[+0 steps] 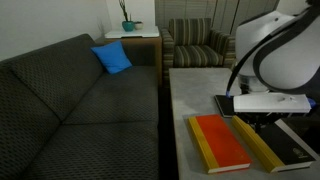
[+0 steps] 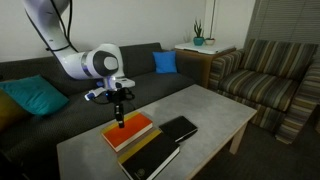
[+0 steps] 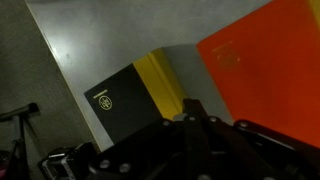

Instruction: Close the open book on the table

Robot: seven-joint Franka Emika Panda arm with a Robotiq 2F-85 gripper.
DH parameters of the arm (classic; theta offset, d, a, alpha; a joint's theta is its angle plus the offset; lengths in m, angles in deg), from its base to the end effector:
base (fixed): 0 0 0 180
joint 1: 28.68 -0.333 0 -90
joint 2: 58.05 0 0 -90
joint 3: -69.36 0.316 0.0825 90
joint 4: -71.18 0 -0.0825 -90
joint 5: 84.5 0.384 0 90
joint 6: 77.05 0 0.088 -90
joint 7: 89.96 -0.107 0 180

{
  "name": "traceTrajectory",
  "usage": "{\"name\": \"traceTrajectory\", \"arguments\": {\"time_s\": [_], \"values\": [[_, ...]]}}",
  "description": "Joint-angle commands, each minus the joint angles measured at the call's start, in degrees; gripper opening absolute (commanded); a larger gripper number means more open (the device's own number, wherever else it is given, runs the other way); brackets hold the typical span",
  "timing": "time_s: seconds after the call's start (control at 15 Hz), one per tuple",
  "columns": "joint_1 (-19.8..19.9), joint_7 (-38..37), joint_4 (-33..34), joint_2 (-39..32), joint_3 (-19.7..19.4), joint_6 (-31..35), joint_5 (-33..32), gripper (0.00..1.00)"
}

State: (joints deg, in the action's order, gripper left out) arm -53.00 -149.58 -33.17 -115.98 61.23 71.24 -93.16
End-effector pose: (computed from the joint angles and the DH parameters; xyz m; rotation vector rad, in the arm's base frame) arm 0.5478 0.1556 -0.0301 2.7273 -0.7958 -0.1042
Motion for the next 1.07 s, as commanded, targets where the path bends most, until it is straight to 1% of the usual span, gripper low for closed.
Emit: {"name": "traceTrajectory", "arguments": {"time_s": [0.0, 0.27, 0.33, 0.4, 0.47, 0.73, 1.0], "values": [[-0.1, 6.9, -7.0, 8.4, 2.0, 1.5, -0.9, 0.0], [-0.8, 11.9, -10.7, 14.8, 2.8, 0.0, -1.0, 0.0], [-0.4, 13.9, -11.8, 16.3, 3.6, 0.3, -0.9, 0.26], [-0.1, 16.0, -12.5, 17.5, 4.4, 0.5, -0.7, 0.27], [0.3, 18.2, -13.4, 18.7, 5.3, 0.6, -0.5, 0.33], [0.9, 24.8, -17.3, 22.7, 7.4, 0.8, 0.1, 0.6], [0.9, 29.6, -20.7, 25.7, 8.6, 0.1, 0.3, 0.88]]}}
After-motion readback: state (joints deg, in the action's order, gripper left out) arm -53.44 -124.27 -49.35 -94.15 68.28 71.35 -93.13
